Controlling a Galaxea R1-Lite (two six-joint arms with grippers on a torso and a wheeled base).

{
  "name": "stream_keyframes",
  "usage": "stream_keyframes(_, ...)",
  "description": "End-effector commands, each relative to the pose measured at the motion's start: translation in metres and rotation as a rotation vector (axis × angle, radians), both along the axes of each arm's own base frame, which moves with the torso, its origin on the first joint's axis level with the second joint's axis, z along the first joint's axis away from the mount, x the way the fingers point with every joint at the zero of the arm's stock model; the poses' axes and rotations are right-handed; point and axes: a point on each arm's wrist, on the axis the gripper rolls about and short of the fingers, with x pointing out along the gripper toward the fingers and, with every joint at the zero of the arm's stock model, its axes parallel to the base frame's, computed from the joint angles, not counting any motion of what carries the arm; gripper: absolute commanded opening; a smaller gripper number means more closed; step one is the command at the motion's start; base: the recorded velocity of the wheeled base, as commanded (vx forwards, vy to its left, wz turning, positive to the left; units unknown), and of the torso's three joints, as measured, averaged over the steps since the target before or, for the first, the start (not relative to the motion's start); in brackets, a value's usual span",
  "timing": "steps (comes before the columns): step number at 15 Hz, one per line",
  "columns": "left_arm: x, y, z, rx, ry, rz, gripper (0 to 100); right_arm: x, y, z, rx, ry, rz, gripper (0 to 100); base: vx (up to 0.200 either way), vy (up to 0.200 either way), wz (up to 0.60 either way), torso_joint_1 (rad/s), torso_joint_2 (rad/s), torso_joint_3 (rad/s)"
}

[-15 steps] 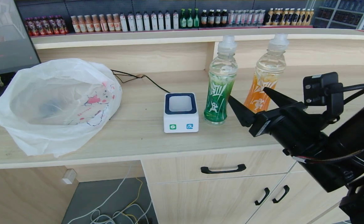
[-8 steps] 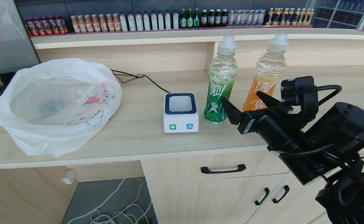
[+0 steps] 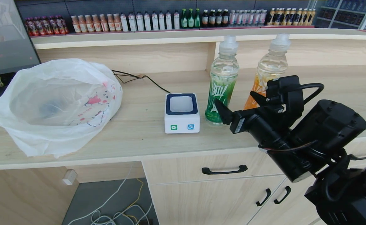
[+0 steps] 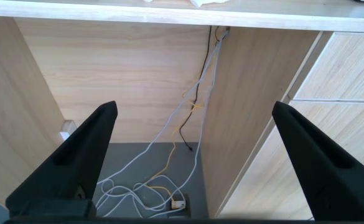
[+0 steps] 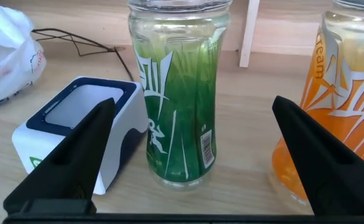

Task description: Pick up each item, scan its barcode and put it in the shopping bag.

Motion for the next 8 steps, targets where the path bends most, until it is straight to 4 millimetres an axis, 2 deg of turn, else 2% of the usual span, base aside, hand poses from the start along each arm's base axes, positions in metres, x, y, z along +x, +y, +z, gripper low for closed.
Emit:
stream_keyframes(1,0.0,0.0,0.0,0.0,0.0,0.0,100,0.008,0.007,0.004,0.003,-0.005,-0.003,100,0.0,0.0,0.0,0.0,0.0,0.0)
stream_keyframes(8,0.0,0.0,0.0,0.0,0.0,0.0,100,0.023,0.015,-0.006,0.016,0.023,-0.085,100,0.0,0.0,0.0,0.0,0.0,0.0)
